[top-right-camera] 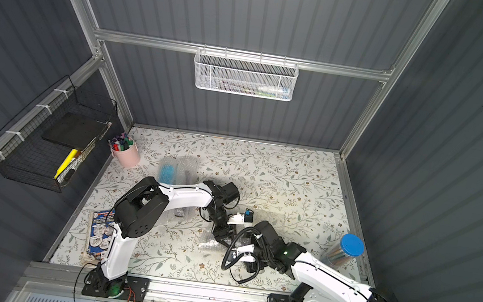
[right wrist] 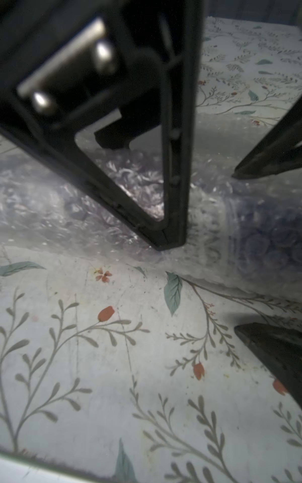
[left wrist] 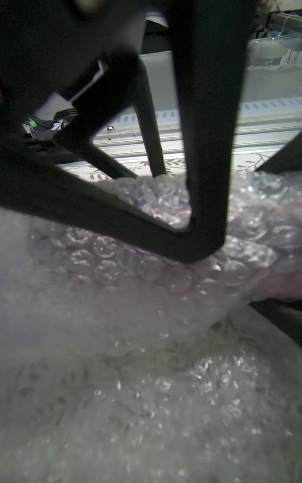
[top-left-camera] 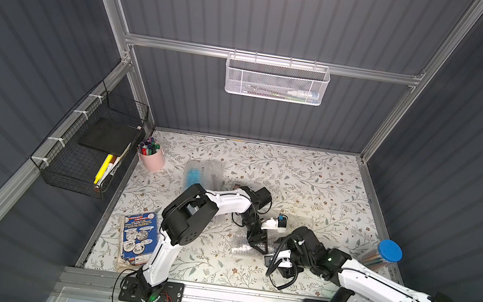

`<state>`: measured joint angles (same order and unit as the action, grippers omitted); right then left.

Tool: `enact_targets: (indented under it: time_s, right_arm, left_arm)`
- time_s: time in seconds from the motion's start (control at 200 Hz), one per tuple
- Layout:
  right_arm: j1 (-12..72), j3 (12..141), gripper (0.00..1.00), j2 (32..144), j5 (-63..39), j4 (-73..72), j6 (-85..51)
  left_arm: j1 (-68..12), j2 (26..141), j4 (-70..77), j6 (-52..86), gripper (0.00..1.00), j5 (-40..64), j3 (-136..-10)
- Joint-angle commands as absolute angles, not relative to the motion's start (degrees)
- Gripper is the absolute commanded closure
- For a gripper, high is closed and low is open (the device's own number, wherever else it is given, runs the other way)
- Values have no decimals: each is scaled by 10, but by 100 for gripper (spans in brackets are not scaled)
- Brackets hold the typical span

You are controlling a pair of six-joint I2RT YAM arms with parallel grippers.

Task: Wrap wine bottles in bubble wrap
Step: Wrap the wine bottle in bubble wrap.

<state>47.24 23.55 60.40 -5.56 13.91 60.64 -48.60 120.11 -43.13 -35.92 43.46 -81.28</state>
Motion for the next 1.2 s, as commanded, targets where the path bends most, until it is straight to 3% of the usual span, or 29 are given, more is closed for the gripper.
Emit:
enact_targets:
  time_s: [0.0,0.12,0.22,0.29,0.305,0.325,0.39,0.5,0.65,0.81,0.981,1.196]
  right_arm:
    - [479,241,16,638,13,124,614]
    - [490,257,25,674,45,146,612]
    - [497,257,30,691,58,141,595]
    - [502,265,34,713,53,153,578]
    - [503,266,35,716,54,157,575]
    - [506,269,37,720,55,162,566]
    - [509,284,44,727,58,185,536]
    - [509,320,45,752,36,242,483]
    - [497,344,45,772,-60,279,463]
    - [428,367,46,778,-202,304,435]
    - [372,398,45,802,-314,346,422]
    - [346,440,40,862,-359,393,438]
  left_arm:
    - [-485,1221,-486,-358,40,437,-816]
    - [-481,1210,-481,-346,38,433,-819]
    - [-477,1187,-469,-337,31,417,-816]
    - [-476,1161,-451,-328,18,387,-807]
    - [-477,1155,-448,-325,4,378,-806]
    - [-476,1146,-447,-324,1,367,-806]
    - [-476,1118,-443,-320,1,344,-806]
    - [-476,1060,-414,-294,0,287,-792]
    - [-473,985,-403,-265,0,152,-740]
    - [-470,889,-432,-225,1,61,-682]
    - [-469,764,-424,-182,0,49,-575]
    - [-502,658,-354,-230,1,71,-491]
